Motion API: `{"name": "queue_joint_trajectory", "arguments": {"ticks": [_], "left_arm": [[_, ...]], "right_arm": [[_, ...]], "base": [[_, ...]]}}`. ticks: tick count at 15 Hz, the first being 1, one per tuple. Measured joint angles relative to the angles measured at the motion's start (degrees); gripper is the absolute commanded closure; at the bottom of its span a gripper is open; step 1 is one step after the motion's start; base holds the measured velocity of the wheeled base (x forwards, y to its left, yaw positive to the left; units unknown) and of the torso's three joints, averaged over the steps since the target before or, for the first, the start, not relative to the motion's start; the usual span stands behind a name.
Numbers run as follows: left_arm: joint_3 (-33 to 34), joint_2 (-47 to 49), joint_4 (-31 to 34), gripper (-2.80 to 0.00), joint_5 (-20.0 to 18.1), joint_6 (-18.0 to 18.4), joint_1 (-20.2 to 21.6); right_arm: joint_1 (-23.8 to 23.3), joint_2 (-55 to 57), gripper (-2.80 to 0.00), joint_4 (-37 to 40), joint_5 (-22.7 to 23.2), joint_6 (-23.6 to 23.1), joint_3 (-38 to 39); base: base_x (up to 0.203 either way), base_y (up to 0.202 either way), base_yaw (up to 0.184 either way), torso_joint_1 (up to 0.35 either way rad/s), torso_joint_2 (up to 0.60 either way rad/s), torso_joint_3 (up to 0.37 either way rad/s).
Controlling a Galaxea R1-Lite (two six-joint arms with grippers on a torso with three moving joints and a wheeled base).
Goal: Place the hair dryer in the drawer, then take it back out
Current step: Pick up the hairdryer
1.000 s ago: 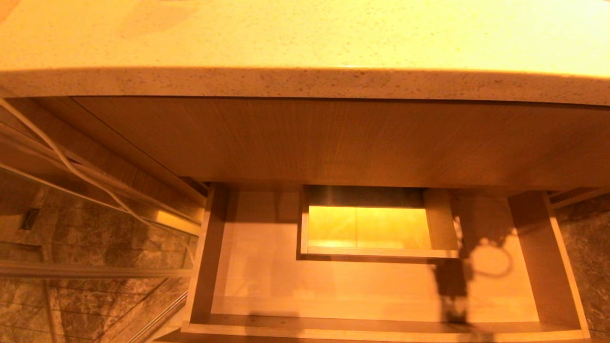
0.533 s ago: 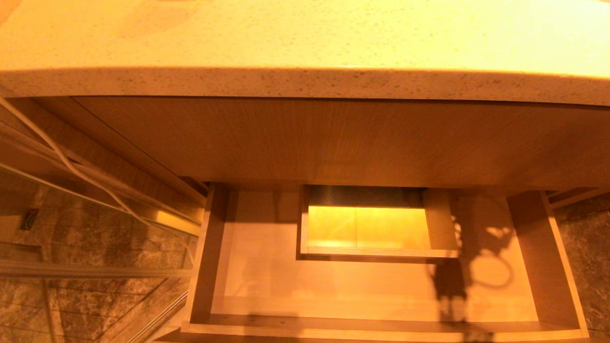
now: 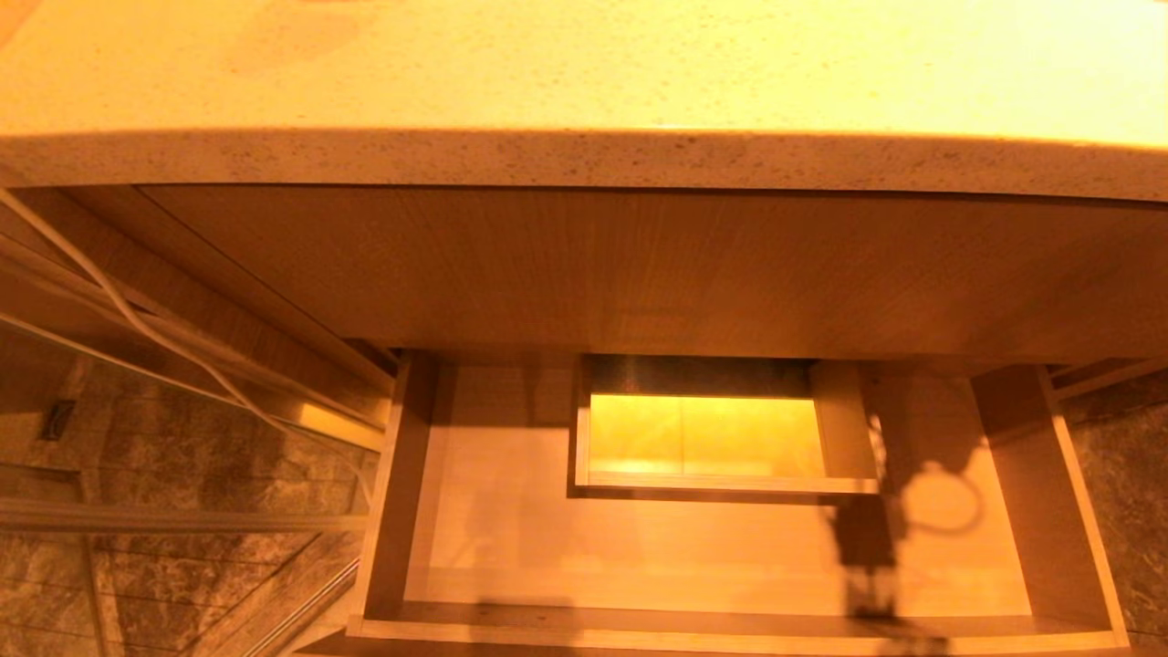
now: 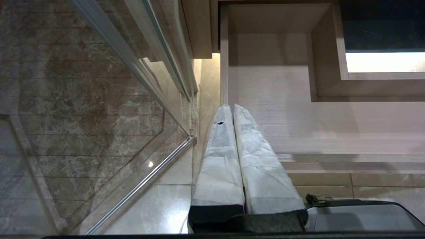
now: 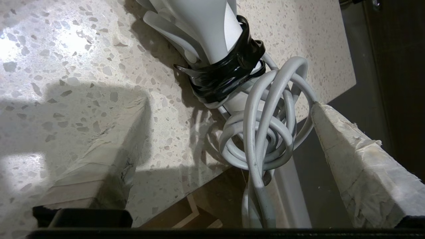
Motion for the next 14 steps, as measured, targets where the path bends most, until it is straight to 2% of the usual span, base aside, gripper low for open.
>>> {"name": "queue_joint_trajectory", "arguments": {"ticks": [2, 7, 9, 12, 14], "left_arm": [[0.00, 0.00, 0.00, 0.00, -0.01, 0.00, 0.00], [0.00, 0.00, 0.00, 0.00, 0.00, -0.04, 0.00], [0.00, 0.00, 0.00, 0.00, 0.00, 0.00, 0.00], [0.00, 0.00, -0.02, 0.00, 0.00, -0.02, 0.00], [0.00, 0.00, 0.00, 0.00, -0.01, -0.01, 0.00]], "right_arm": [[0.00, -2.06, -2.80, -1.50, 1.60, -3.79, 1.50], [-0.01, -2.30, -2.80, -3.78, 2.76, -6.46, 0.31], [-0.13, -1.28, -2.80, -8.11, 2.78, -8.82, -0.47], [-0.47, -0.65, -2.80, -17.41, 4.47, -15.70, -0.72], [-0.52, -1.35, -2.80, -16.64, 4.89, -16.40, 0.71]], "base": [[0.000, 0.000, 0.000, 0.000, 0.00, 0.000], [0.000, 0.000, 0.000, 0.000, 0.00, 0.000], [0.000, 0.000, 0.000, 0.000, 0.00, 0.000], [0.000, 0.000, 0.000, 0.000, 0.00, 0.000], [0.000, 0.000, 0.000, 0.000, 0.00, 0.000]]}}
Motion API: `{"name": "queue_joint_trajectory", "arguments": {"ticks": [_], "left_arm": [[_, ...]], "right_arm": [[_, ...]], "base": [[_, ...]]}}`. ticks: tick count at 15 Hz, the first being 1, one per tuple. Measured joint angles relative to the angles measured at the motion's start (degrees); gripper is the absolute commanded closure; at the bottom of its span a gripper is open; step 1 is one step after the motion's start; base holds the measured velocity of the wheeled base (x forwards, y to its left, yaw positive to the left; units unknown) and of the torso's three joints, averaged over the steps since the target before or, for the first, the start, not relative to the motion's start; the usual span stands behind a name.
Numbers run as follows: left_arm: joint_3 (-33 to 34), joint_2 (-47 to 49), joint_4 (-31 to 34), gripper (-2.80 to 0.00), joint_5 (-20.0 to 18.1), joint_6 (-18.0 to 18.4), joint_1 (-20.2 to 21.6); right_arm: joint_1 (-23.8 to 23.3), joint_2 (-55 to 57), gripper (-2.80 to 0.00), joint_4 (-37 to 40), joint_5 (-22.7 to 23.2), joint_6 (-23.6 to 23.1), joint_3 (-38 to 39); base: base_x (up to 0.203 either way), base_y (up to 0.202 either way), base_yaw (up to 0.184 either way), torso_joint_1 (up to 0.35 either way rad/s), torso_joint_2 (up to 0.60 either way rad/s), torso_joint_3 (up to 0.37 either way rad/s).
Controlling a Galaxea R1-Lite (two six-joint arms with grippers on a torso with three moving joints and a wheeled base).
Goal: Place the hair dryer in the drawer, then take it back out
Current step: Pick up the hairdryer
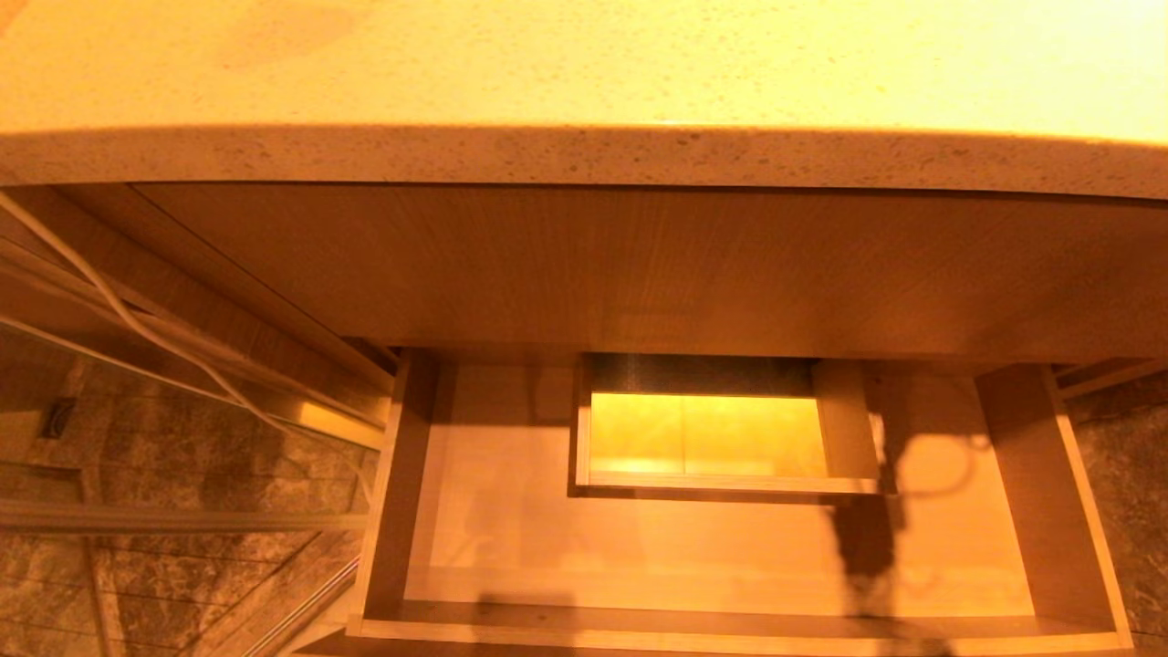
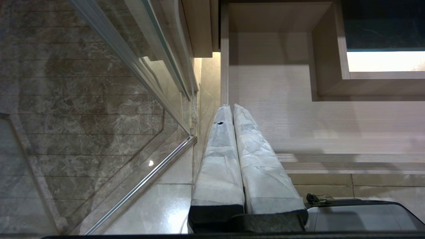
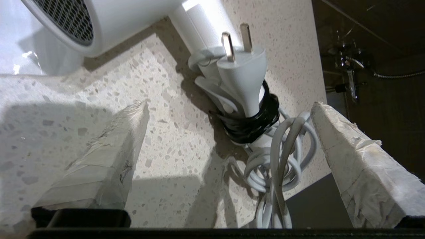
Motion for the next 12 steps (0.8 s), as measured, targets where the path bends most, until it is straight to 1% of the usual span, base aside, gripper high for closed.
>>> {"name": "queue_joint_trajectory", "arguments": {"ticks": [5, 9, 12], "left_arm": [[0.00, 0.00, 0.00, 0.00, 0.03, -0.01, 0.00], [0.00, 0.00, 0.00, 0.00, 0.01, 0.01, 0.00], [0.00, 0.00, -0.01, 0.00, 0.01, -0.04, 0.00]], "right_arm": [[-0.02, -0.66, -2.80, 4.50, 0.14, 1.01, 0.51], [0.28, 0.06, -2.80, 2.77, 0.25, 1.10, -0.20], [1.40, 1.35, -2.80, 1.47, 0.26, 1.14, -1.19]], "base": [[0.000, 0.000, 0.000, 0.000, 0.00, 0.000], [0.000, 0.000, 0.000, 0.000, 0.00, 0.000], [0.000, 0.000, 0.000, 0.000, 0.00, 0.000]]}}
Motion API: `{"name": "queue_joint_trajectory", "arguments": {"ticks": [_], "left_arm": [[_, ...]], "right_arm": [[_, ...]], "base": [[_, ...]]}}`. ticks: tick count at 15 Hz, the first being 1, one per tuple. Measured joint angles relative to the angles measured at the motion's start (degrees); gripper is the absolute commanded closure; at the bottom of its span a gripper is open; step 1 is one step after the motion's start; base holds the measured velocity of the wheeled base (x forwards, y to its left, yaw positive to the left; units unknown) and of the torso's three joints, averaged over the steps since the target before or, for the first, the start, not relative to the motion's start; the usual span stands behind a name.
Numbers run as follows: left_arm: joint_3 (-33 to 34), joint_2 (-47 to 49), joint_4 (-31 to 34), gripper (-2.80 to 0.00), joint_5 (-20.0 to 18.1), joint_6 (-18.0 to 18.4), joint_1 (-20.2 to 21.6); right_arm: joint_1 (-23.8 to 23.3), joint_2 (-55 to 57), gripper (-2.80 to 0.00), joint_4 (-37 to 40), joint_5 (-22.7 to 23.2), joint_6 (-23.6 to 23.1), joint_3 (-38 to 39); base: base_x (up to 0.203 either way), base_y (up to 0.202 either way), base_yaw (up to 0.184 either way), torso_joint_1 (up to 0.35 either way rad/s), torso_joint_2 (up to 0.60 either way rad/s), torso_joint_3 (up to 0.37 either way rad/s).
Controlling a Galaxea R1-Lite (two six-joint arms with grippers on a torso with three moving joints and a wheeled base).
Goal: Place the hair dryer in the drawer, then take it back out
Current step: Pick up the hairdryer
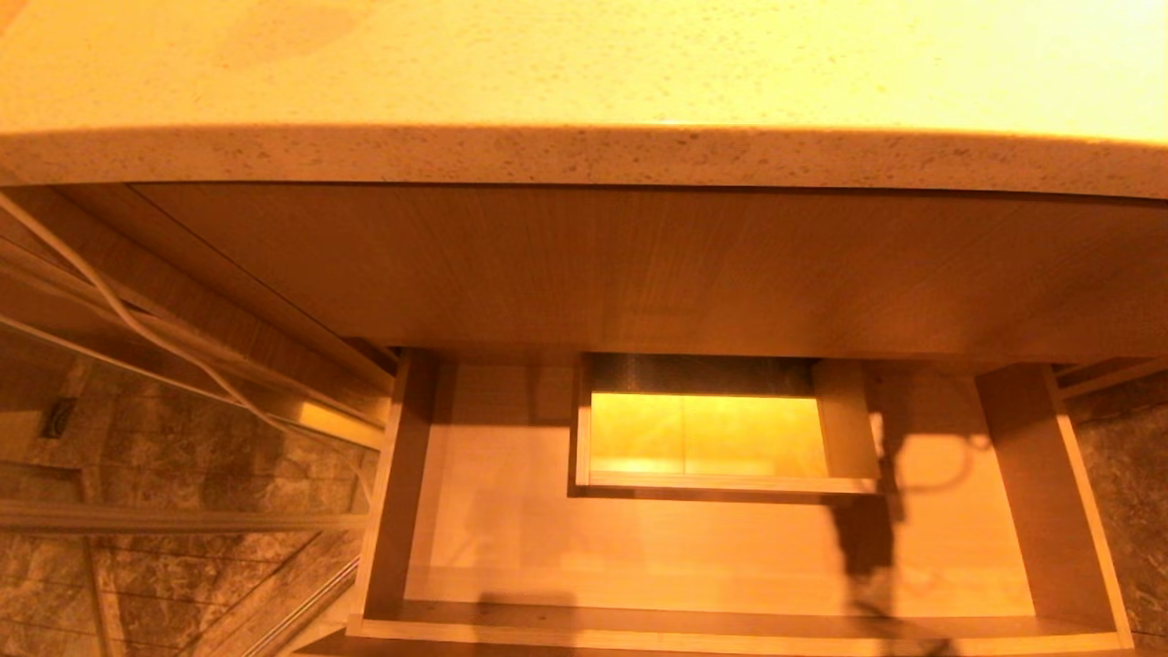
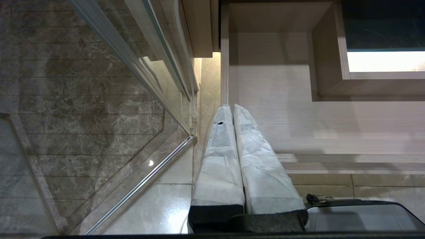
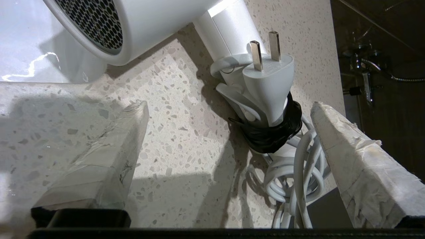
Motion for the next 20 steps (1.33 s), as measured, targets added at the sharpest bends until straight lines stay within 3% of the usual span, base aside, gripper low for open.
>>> {"name": "queue_joint_trajectory", "arguments": {"ticks": [15, 20], "left_arm": [[0.00, 0.00, 0.01, 0.00, 0.00, 0.03, 0.00], [0.00, 0.00, 0.01, 0.00, 0.00, 0.02, 0.00]], "right_arm": [[8.00, 5.72, -2.80, -15.74, -0.02, -0.56, -0.28], [6.89, 5.67, -2.80, -15.68, 2.50, -1.13, -0.49]], "base": [[0.000, 0.000, 0.000, 0.000, 0.00, 0.000], [0.000, 0.000, 0.000, 0.000, 0.00, 0.000]]}}
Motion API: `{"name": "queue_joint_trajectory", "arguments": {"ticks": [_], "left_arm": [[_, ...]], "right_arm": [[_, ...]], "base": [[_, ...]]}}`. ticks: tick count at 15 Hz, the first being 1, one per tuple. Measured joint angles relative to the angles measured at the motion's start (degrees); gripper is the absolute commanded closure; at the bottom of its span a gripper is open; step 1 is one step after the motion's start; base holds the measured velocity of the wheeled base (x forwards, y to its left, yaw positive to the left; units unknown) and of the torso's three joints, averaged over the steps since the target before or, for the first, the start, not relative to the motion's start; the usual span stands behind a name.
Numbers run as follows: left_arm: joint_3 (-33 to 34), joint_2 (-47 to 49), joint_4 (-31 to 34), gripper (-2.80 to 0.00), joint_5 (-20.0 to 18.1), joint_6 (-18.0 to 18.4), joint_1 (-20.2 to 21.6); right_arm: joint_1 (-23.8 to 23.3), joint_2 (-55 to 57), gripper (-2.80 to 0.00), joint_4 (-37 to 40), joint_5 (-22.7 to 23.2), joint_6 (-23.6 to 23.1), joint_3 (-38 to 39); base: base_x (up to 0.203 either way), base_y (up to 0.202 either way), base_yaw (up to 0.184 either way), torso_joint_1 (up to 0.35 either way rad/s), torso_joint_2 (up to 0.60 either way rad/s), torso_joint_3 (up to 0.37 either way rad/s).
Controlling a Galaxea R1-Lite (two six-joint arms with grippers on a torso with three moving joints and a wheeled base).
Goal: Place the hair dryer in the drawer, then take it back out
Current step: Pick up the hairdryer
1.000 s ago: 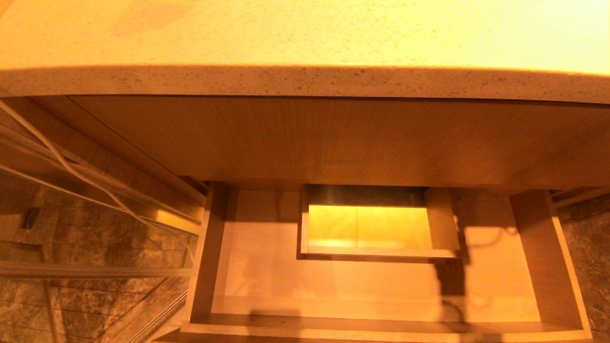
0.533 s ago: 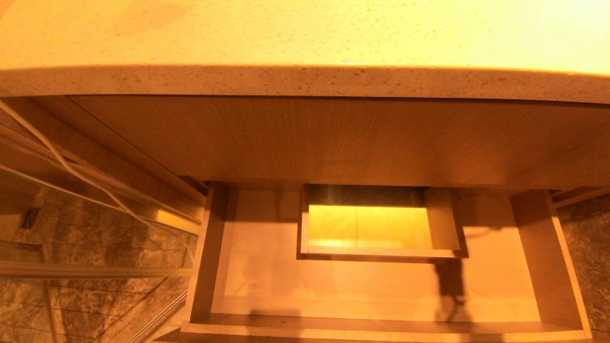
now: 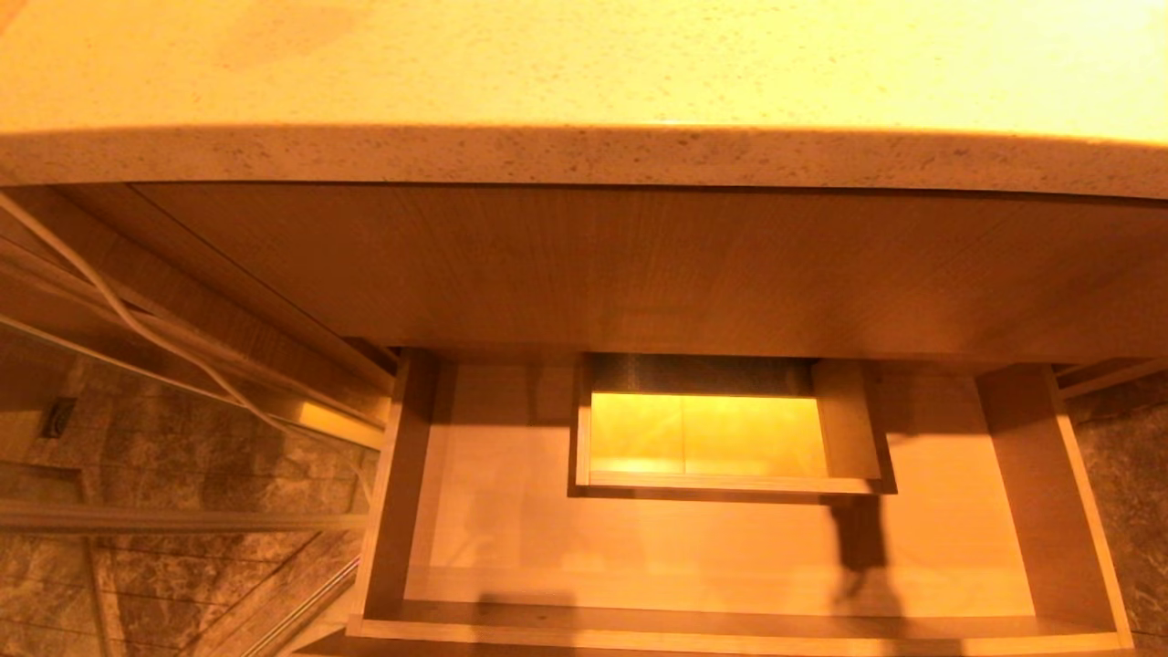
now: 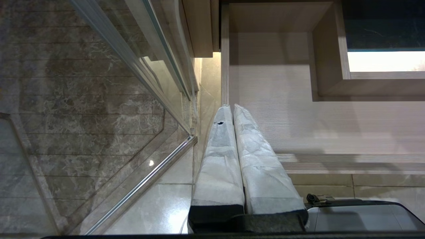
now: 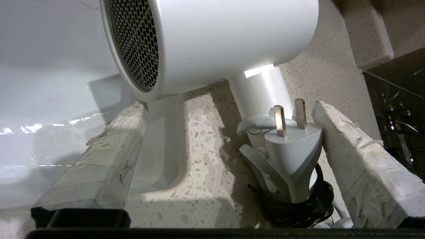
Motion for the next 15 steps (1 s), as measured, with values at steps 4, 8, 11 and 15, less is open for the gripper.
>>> {"name": "queue_joint_trajectory", "arguments": {"ticks": [4, 8, 11, 15], "left_arm": [[0.00, 0.00, 0.00, 0.00, -0.01, 0.00, 0.00], [0.00, 0.00, 0.00, 0.00, 0.00, 0.00, 0.00], [0.00, 0.00, 0.02, 0.00, 0.00, 0.02, 0.00], [0.00, 0.00, 0.00, 0.00, 0.00, 0.00, 0.00]], "right_arm": [[-2.06, -1.14, -2.80, -0.01, 1.69, -0.26, -0.04], [-3.05, -2.40, -2.80, 1.54, 1.82, -0.27, 0.02], [-4.35, -3.02, -2.80, 1.82, 1.71, -0.17, 0.05], [-7.41, -3.22, -2.80, 6.44, 1.15, 0.59, 0.16]], "base": [[0.000, 0.000, 0.000, 0.000, 0.00, 0.000], [0.000, 0.000, 0.000, 0.000, 0.00, 0.000], [0.000, 0.000, 0.000, 0.000, 0.00, 0.000], [0.000, 0.000, 0.000, 0.000, 0.00, 0.000]]}}
